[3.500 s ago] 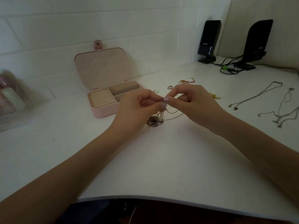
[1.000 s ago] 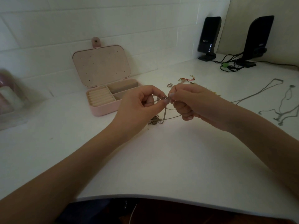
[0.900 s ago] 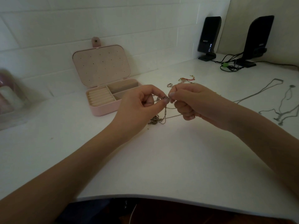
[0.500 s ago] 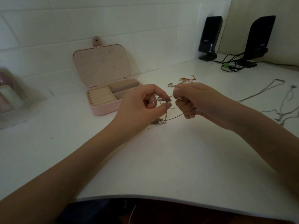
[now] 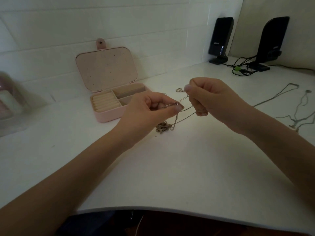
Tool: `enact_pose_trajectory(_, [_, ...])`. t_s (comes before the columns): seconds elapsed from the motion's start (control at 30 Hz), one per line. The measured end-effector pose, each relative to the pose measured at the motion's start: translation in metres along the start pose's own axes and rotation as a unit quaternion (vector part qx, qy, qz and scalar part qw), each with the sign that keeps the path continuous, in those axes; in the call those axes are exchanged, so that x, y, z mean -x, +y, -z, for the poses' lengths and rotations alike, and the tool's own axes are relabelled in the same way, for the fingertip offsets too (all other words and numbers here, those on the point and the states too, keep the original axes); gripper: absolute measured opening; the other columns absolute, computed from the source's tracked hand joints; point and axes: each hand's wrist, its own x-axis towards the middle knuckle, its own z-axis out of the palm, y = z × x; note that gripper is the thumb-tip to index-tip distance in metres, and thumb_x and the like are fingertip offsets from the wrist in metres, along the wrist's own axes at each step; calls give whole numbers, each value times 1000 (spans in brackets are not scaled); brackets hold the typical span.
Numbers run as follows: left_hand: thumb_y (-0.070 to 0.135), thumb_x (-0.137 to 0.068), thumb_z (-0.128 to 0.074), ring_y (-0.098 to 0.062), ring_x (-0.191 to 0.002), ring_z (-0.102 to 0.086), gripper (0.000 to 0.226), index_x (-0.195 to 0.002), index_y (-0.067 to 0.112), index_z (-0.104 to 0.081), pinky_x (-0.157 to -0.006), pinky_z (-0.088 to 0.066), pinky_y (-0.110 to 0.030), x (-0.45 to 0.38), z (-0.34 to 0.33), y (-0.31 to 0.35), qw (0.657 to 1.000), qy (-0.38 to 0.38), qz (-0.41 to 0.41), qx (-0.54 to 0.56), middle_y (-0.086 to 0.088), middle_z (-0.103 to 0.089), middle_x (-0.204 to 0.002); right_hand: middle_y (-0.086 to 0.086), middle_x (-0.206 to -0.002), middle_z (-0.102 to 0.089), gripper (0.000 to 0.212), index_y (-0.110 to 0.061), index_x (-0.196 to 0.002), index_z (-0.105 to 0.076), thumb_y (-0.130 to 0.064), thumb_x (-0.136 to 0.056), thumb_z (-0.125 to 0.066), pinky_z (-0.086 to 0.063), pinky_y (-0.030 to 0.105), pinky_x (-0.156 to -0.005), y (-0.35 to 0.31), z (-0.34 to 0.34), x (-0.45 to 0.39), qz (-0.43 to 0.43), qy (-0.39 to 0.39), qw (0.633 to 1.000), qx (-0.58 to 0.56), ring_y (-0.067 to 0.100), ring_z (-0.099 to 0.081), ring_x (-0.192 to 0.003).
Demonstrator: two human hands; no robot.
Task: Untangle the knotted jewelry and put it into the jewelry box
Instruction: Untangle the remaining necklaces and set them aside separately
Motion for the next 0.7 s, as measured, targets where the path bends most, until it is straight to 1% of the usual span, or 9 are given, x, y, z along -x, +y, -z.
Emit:
enact_pose_trajectory(0.1, [19, -74, -75, -15, -48, -30, 8, -68, 21, -71, -45, -25, -11, 0, 1, 1, 1000, -24, 9, 9, -8, -38, -55, -9, -47, -35, 37, -15, -63, -36, -16, -98, -49, -34, 17, -47, 4, -1, -2, 13, 19, 999, 33, 6, -31, -43])
enact_pose_trajectory(0.17, [28, -68, -79, -23, -62, -32, 6, -67, 25, -74, -55, -29, -20, 0, 1, 1, 999, -40, 11, 6, -14, -44, -67, -10, -47, -34, 38, -15, -63, -35, -16, -98, -50, -33, 19, -47, 5, -1, -2, 22, 28, 998, 46, 5, -32, -42])
enact_pose_trajectory(0.27, [29, -67, -83, -25, -70, -41, 10, -71, 26, -75, -65, -33, -34, 0, 1, 0, 997, -70, 18, -9, -29, -51, -69, -13, -45, -36, 38, -16, -62, -35, -17, -97, -50, -33, 23, -48, 6, -3, -2, 34, 41, 997, 62, 5, -33, -42])
enact_pose_trajectory(0.33, [31, -65, -83, -23, -64, -40, 14, -70, 22, -74, -61, -33, -31, 0, 1, -1, 996, -87, 21, -14, -22, -51, -61, -13, -45, -37, 38, -16, -63, -35, -19, -98, -50, -33, 24, -49, 6, -4, -1, 40, 49, 996, 63, 5, -33, -43])
enact_pose_trajectory(0.4, [34, -63, -78, -18, -56, -38, 16, -68, 20, -72, -57, -32, -28, -1, 2, -2, 995, -96, 27, -22, -1, -47, -52, -11, -47, -36, 36, -15, -65, -36, -21, -98, -51, -32, 24, -48, 4, -6, 0, 49, 53, 996, 58, 6, -32, -44])
enact_pose_trajectory(0.43, [34, -64, -80, -15, -53, -39, 17, -68, 20, -70, -56, -33, -27, -1, 2, -2, 994, -101, 27, -29, 1, -47, -51, -8, -48, -36, 36, -14, -67, -37, -22, -98, -52, -31, 26, -48, 3, -7, 2, 56, 53, 995, 55, 7, -31, -45])
enact_pose_trajectory(0.53, [35, -69, -83, -21, -53, -37, 21, -71, 17, -72, -56, -36, -28, -2, 4, -4, 992, -115, 11, -56, -19, -42, -54, 0, -48, -30, 34, -10, -70, -41, -27, -96, -57, -24, 36, -49, -1, -10, 5, 78, 48, 995, 46, 15, -25, -48])
enact_pose_trajectory(0.6, [38, -66, -80, -14, -48, -31, 24, -74, 16, -73, -51, -33, -21, -1, 3, -4, 993, -107, 9, -58, -7, -31, -50, -2, -45, -28, 32, -11, -70, -44, -27, -93, -61, -21, 40, -48, -2, -11, 7, 83, 52, 994, 45, 18, -22, -49])
enact_pose_trajectory(0.7, [36, -64, -76, -10, -46, -21, 22, -75, 18, -75, -48, -23, -19, 1, 2, -3, 993, -99, 7, -62, 5, -22, -50, -10, -40, -26, 30, -12, -69, -49, -27, -90, -65, -22, 31, -46, -1, -14, 8, 82, 63, 992, 67, 13, -21, -44])
